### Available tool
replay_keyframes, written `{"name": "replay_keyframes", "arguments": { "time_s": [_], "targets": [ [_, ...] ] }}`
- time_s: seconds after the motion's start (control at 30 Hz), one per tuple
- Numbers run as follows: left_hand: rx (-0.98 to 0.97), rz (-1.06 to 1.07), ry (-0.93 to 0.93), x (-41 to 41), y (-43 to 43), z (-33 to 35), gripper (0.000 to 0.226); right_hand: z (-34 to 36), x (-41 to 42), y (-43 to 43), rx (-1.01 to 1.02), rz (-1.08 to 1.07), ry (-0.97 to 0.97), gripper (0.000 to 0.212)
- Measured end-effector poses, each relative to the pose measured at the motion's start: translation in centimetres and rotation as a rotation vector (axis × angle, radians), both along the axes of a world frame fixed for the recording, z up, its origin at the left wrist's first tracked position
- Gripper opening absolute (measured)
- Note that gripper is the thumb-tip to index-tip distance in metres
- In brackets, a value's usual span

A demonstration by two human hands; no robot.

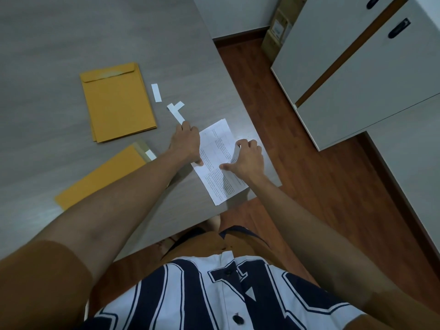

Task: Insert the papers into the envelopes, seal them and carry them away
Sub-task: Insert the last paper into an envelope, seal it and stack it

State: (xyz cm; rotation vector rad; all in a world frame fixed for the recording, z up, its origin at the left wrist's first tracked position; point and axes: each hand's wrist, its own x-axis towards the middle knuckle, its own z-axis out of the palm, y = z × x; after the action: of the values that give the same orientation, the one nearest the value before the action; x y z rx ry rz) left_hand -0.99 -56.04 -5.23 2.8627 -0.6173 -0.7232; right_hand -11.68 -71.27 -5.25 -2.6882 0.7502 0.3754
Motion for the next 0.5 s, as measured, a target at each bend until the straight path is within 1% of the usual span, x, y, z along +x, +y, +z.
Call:
{"name": "replay_keyframes", "arguments": {
  "time_s": [0.07,0.13,0.3,0.43,0.5],
  "targets": [
    [-0.031,0.045,0.048,0.0,-0.4,0.2,0.098,0.0,0.0,0.1,-0.007,-0.003,0.003,0.087],
    [-0.104,0.109,0.114,0.0,-0.7,0.5,0.090,0.1,-0.1,0.2,-0.013,-0.002,0.005,0.087],
    [-0.249,0.238,0.194,0.1,-0.8,1.2,0.060,0.1,-0.2,0.3,-0.011,-0.002,0.004,0.087],
    [-0.308,0.209,0.283,0.7,-0.9,2.3,0.024,0.3,-0.5,0.2,0.000,0.012,0.006,0.086],
    [-0.314,0.191,0.288,0.8,-0.5,2.9,0.018,0.4,-0.5,0.4,0.015,0.016,-0.004,0.085]
  ]
}}
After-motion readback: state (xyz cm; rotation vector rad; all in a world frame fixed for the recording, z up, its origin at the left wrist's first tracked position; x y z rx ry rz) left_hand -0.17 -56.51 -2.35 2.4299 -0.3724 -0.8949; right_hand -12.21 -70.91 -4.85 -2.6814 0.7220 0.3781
